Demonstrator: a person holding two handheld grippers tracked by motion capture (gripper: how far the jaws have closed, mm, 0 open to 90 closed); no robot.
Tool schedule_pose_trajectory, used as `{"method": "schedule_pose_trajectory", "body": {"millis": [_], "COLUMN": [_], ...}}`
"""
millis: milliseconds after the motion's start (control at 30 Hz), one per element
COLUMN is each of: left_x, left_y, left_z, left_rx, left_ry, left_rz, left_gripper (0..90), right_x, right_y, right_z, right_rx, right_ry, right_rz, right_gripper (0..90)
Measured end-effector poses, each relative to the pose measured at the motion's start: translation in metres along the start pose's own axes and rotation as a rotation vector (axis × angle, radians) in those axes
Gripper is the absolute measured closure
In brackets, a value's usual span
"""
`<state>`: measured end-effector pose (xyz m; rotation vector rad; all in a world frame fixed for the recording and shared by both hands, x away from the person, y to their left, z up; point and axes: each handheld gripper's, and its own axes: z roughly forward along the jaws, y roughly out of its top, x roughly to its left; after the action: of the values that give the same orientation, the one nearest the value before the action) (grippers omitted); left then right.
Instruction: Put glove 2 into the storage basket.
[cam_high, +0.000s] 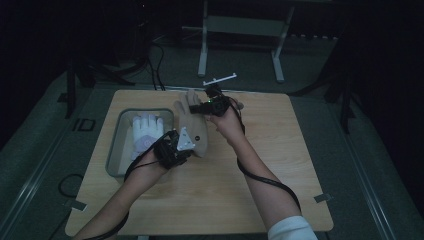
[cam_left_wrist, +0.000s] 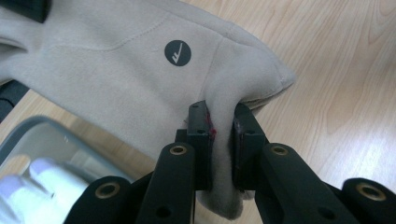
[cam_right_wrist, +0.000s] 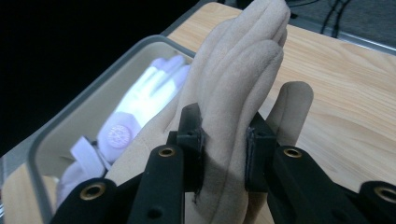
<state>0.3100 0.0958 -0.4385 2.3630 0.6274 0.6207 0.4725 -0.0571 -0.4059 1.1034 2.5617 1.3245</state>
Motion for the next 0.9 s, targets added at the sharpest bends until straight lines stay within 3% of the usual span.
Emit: {"method": "schedule_pose_trajectory", "body": {"millis": [500,900], "left_x": [0.018,0.031], "left_y": [-0.04,-0.089], "left_z": [-0.032,-0.055], "left_rx": [0.034,0.079], "left_ry": [0.056,0.086], "left_rz": [-0.048,-0.124], "left_gripper": [80.9,80.9], "right_x": [0.043,0.082], "right_y": [0.024,0.032], "right_z": [0.041,0.089], "right_rx": [0.03,0.062], "right_ry": [0.054,0.112], "right_rz": [-0.065,-0.097], "right_gripper": [73.1,73.1]}}
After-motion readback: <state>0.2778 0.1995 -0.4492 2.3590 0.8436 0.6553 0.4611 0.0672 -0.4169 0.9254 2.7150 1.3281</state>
